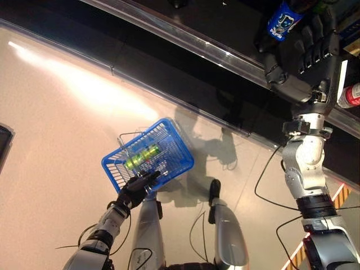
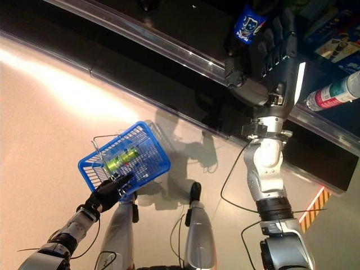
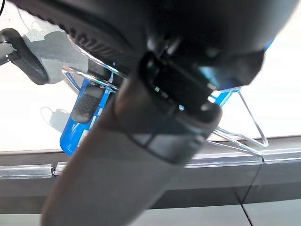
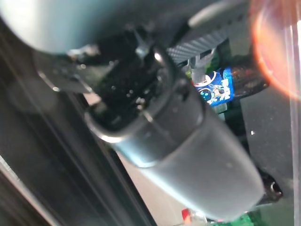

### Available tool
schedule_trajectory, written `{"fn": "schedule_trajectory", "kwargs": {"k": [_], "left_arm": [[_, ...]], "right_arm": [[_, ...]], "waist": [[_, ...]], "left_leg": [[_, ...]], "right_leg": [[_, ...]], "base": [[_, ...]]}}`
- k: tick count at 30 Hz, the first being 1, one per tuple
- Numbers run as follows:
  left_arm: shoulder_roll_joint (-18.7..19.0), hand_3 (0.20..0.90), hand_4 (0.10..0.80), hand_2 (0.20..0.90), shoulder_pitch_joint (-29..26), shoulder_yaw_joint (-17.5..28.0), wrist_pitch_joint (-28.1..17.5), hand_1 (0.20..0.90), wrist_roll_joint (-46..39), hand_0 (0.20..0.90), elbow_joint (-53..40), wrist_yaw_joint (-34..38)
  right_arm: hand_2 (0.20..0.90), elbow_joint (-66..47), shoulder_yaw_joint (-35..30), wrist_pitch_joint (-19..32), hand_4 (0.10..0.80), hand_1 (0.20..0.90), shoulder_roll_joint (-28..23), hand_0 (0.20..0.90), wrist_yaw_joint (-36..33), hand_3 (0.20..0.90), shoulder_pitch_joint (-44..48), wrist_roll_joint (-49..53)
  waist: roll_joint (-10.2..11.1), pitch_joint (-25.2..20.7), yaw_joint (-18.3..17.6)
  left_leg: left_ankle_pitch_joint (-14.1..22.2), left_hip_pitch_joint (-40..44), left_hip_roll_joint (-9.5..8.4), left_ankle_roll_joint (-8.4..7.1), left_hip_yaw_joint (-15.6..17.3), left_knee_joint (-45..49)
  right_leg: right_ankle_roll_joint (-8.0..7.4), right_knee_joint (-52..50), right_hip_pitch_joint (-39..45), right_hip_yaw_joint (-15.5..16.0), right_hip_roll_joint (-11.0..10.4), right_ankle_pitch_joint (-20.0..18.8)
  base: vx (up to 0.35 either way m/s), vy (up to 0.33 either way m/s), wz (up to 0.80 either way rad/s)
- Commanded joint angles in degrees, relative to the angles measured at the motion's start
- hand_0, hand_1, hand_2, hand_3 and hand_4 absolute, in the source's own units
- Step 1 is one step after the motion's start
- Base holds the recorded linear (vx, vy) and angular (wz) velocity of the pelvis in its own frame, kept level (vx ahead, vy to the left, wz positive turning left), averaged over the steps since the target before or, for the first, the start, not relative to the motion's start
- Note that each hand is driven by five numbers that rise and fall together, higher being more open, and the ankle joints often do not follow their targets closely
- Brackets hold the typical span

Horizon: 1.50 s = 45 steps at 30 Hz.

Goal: Pick up the drink and place into the basket.

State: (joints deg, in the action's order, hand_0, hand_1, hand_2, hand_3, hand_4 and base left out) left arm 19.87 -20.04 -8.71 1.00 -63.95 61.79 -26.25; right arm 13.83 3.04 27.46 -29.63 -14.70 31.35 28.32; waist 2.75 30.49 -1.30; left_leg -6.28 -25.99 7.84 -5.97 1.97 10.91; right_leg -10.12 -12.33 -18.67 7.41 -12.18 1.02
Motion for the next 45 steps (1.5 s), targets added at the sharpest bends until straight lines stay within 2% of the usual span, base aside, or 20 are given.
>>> {"fn": "schedule_trajectory", "kwargs": {"k": [1, 30, 45], "left_arm": [[-1.24, 0.2, 0.1, 0.3, 3.9, -3.32, 1.75, 0.3, 0.13, 0.3, -3.01, -5.09], [0.74, 0.2, 0.1, 0.3, 2.52, -5.87, 4.42, 0.3, -0.04, 0.3, -2.96, -5.35], [2.27, 0.2, 0.1, 0.3, 2.0, -6.71, 5.66, 0.3, 0.59, 0.3, -2.97, -5.89]], "right_arm": [[0.9, -3.1, -5.52, 3.64, 0.8, 0.9, -6.32, 0.9, 0.68, 0.9, 6.73, 2.56], [0.9, 25.21, -0.57, -0.73, 0.8, 0.9, -13.65, 0.9, -3.5, 0.9, 24.26, 12.46], [0.9, 33.78, 2.92, -4.55, 0.8, 0.9, -15.03, 0.9, -0.53, 0.9, 30.81, 19.27]], "waist": [[0.58, -0.73, 1.14], [-0.75, -0.76, 4.31], [-1.0, -0.75, 5.61]], "left_leg": [[7.68, 1.97, 2.38, 1.84, 0.78, 7.53], [7.8, 2.04, 1.76, 1.79, 0.07, 7.75], [7.75, 1.77, 1.47, 1.8, -0.52, 7.49]], "right_leg": [[2.97, 2.34, -0.3, 0.37, -1.03, -5.16], [2.9, 1.38, -0.23, 1.98, -1.85, -4.76], [2.76, 1.01, -0.67, 2.63, -2.13, -4.69]], "base": [[0.0, 0.0, 0.0], [0.0, 0.0, 0.0], [0.002, -0.005, 0.01]]}}
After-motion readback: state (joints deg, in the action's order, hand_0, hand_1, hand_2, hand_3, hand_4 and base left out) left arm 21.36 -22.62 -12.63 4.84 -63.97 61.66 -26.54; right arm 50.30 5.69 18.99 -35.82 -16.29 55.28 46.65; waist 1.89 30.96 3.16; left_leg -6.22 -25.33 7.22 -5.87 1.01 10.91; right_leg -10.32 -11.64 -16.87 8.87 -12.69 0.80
